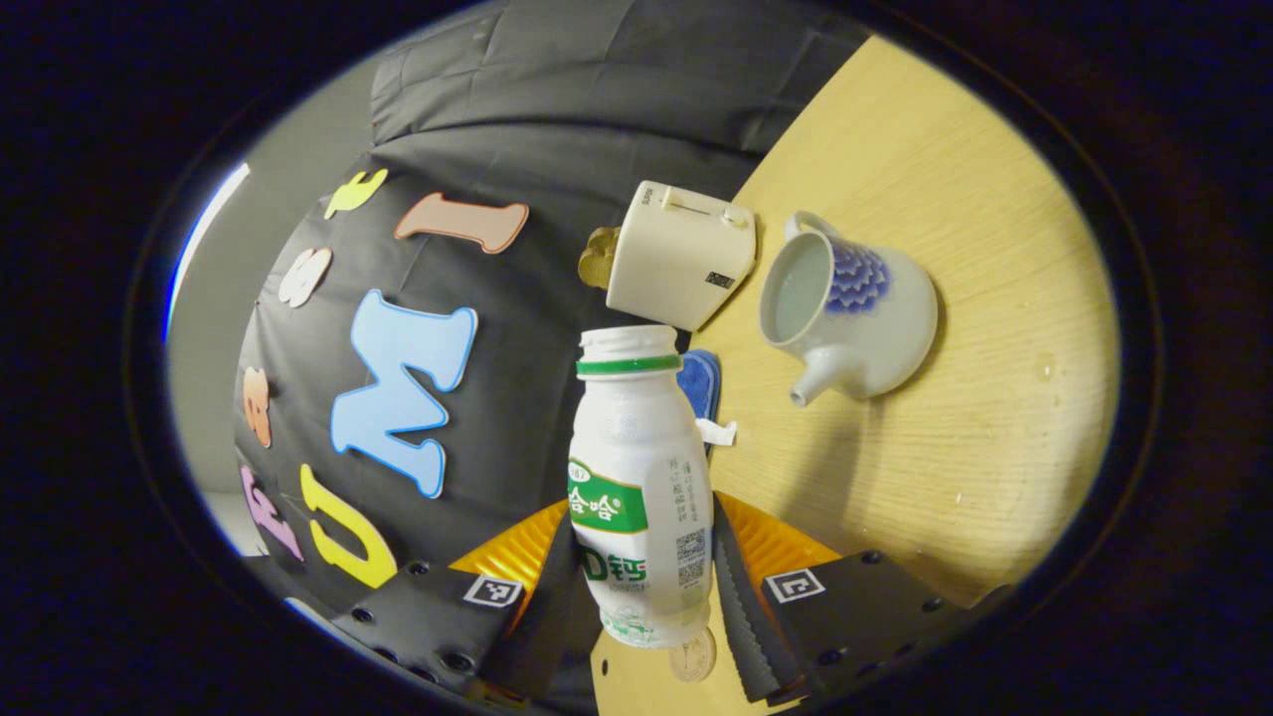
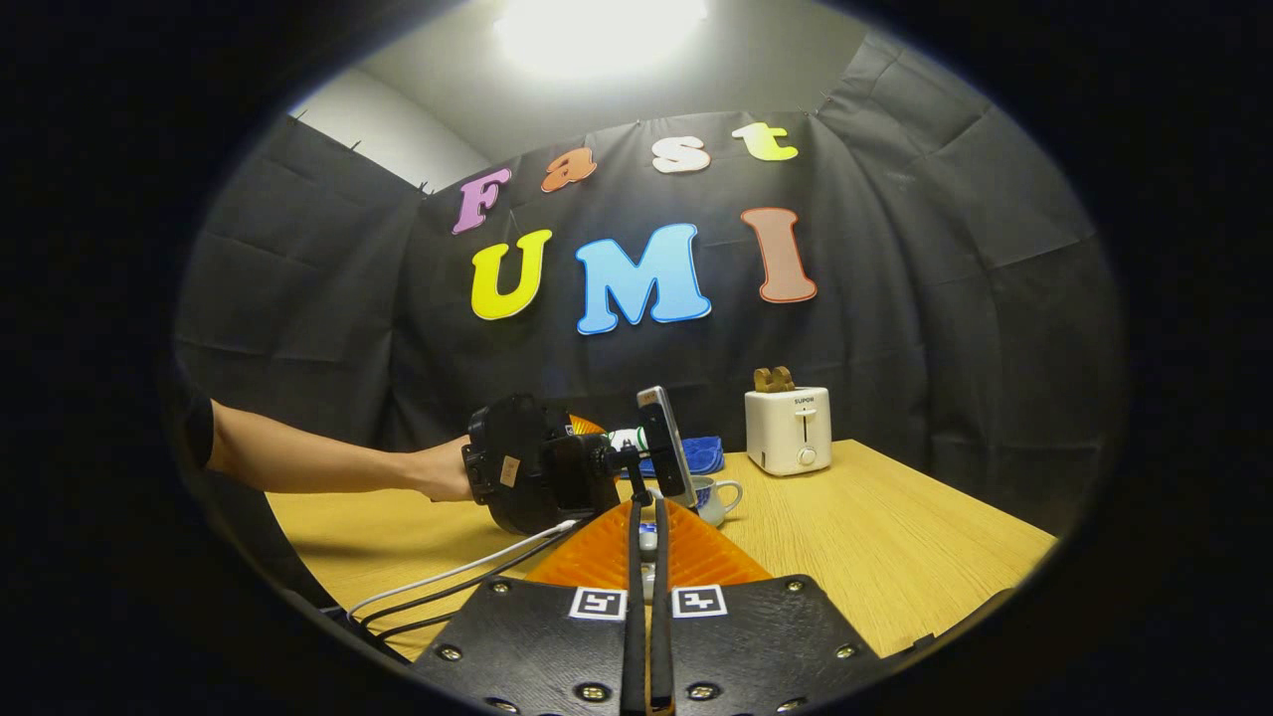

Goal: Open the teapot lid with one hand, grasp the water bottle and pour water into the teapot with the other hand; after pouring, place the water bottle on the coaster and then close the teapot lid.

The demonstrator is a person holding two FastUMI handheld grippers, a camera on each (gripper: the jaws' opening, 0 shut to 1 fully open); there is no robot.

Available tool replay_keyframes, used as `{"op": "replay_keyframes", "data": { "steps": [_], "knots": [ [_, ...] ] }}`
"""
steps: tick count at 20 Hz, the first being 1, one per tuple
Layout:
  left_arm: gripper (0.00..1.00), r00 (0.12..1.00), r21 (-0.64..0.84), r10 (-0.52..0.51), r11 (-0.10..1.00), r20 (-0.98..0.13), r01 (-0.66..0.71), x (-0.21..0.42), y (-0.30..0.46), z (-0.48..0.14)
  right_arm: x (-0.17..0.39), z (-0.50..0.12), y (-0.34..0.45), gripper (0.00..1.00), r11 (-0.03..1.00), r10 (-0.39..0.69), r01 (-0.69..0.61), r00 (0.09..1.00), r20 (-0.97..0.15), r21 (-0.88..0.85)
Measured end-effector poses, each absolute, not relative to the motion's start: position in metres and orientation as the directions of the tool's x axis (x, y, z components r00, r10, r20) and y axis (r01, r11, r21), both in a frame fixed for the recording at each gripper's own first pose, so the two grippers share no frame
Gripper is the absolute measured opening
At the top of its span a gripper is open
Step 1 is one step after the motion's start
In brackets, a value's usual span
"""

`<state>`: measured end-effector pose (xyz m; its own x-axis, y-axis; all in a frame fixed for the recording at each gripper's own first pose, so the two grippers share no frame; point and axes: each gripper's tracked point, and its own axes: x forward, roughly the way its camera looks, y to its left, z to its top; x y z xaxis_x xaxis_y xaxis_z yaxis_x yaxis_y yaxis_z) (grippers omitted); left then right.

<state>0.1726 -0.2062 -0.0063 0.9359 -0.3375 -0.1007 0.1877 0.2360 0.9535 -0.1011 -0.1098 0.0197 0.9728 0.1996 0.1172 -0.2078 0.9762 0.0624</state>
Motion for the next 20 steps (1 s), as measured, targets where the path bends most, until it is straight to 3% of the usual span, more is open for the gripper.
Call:
{"op": "replay_keyframes", "data": {
  "steps": [20],
  "knots": [
    [0.76,0.926,0.995,-0.371,-0.086,-0.07,0.041,0.159,-0.222,-0.001,-0.102,0.017,-0.103,0.02,0.972,0.225,-0.23,0.969,0.107,0.045]
  ]
}}
